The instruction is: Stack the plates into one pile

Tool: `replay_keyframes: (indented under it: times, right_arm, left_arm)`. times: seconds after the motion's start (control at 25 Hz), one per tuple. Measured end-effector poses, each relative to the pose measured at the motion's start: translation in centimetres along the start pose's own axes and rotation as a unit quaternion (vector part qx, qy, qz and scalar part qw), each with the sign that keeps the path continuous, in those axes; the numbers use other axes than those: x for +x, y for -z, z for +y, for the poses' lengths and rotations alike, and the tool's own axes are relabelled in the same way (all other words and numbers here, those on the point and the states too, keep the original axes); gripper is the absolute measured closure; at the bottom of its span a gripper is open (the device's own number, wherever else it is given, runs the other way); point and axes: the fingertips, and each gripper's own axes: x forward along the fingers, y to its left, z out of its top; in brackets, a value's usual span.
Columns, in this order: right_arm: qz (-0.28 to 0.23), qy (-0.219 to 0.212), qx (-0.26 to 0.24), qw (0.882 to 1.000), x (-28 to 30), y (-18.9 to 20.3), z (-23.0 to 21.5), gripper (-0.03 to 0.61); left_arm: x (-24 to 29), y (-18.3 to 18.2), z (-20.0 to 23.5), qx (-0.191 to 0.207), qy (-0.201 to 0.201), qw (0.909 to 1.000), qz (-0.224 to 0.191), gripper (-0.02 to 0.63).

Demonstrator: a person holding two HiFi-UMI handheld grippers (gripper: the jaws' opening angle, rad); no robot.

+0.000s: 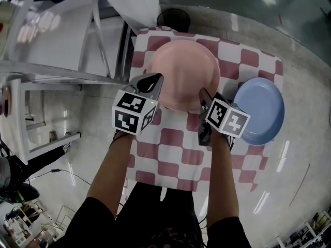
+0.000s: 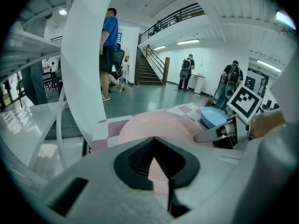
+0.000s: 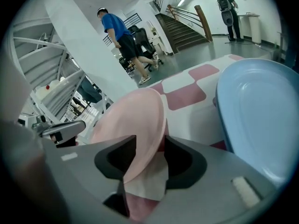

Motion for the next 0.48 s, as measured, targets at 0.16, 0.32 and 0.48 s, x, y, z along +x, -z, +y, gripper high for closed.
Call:
replay_keyframes:
  times: [0.16,0.32,0.48]
  right_arm:
    - [-0.002,0.029,-0.011,1.0,0.2,0.0,-0.8,0.493]
    - [-0.009,0.027,0.008,1.0,0.2,-0.2,-1.1,0.492]
    - [-0.041,0.007,0.059,0.997,-0.3,-1.1,-0.9,0.522]
  left_arm:
    - [-0.2,0.4,0.7,-0.002,-0.004,1.0,0.002,0.617]
    - [-0.4,0.7,1.1,-0.005,-0.007,1.0,0.005,0.617]
    - [-0.4,0.8,1.2,-0.004,-0.007,1.0,0.006,0.617]
